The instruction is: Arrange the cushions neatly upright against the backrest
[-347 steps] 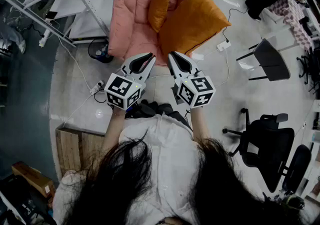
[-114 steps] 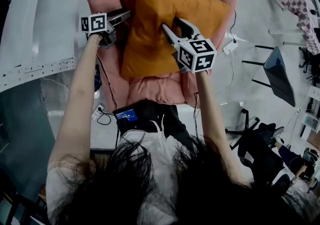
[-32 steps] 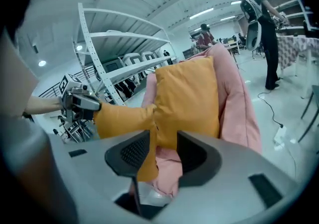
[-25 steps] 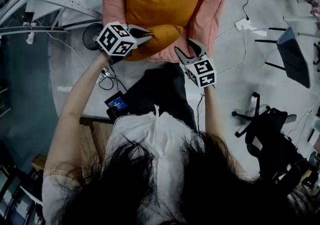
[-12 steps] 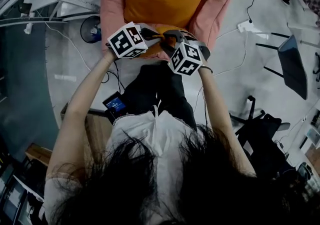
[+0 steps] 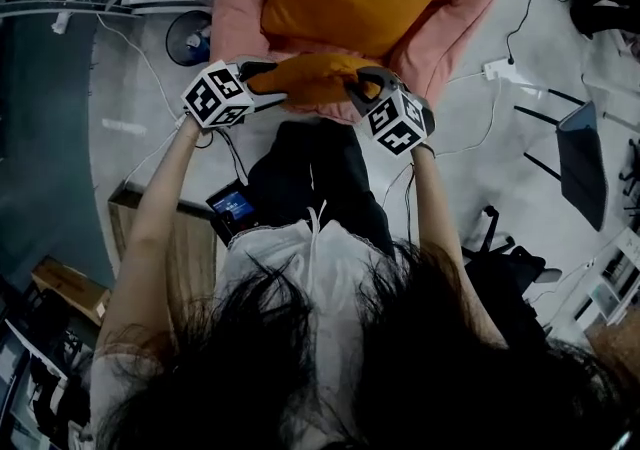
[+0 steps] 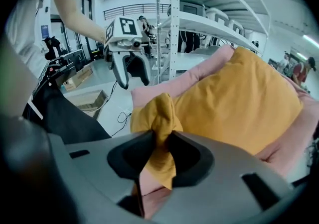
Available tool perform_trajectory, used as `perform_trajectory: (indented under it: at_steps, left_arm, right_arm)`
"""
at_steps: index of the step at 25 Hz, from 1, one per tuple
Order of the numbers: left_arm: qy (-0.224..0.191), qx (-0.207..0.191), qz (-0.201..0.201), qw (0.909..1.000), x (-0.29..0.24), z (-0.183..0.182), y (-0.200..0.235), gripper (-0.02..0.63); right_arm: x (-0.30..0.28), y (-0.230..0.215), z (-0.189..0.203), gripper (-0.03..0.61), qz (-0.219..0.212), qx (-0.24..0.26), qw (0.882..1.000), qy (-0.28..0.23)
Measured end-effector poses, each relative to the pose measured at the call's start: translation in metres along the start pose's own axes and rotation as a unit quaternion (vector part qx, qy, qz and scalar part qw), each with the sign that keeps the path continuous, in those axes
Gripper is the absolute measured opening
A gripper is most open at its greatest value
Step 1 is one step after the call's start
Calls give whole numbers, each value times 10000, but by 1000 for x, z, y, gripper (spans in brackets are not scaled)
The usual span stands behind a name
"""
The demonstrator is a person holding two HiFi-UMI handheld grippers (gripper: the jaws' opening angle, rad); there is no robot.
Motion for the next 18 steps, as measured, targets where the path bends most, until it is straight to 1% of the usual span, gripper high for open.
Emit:
perform_trajectory:
  at_steps: [3,6,8,11,16,18]
  left_arm:
    - [415,278,-344,9982,-6,43,17,287]
    - [699,531,-467,9950,-25,71,29,310]
    - [922,621,-553,9923,-42,84,38,321]
    - [1312,617,-737,9867,-64,101,52,333]
    - [1922,434,-903,9762,-98,127,72,333]
    - [2033,402,-1111,9720,-106,131,76,327]
  right_arm:
    - [-1,-6,13,117,22,-213,9998,45]
    - [-1,-13,26,117,46,-406,9991,92]
    - [-2,-19,34,117,63,-540,9984,132]
    - [-3,-25,46,117,79,-704,9973,165]
    - [-6,-33,62,117,109,-964,9951,169]
    - [-11,-35,70,117,69,-1190,9928,119]
Point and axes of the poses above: the fingertips, and each gripper's own axes: x backward along the fingers, y to its left, z out of its underside, the point moved 7 cm from there along x, backward along the fingers, and after that the axes turned 4 degrees about y, right-handed, at the moved point
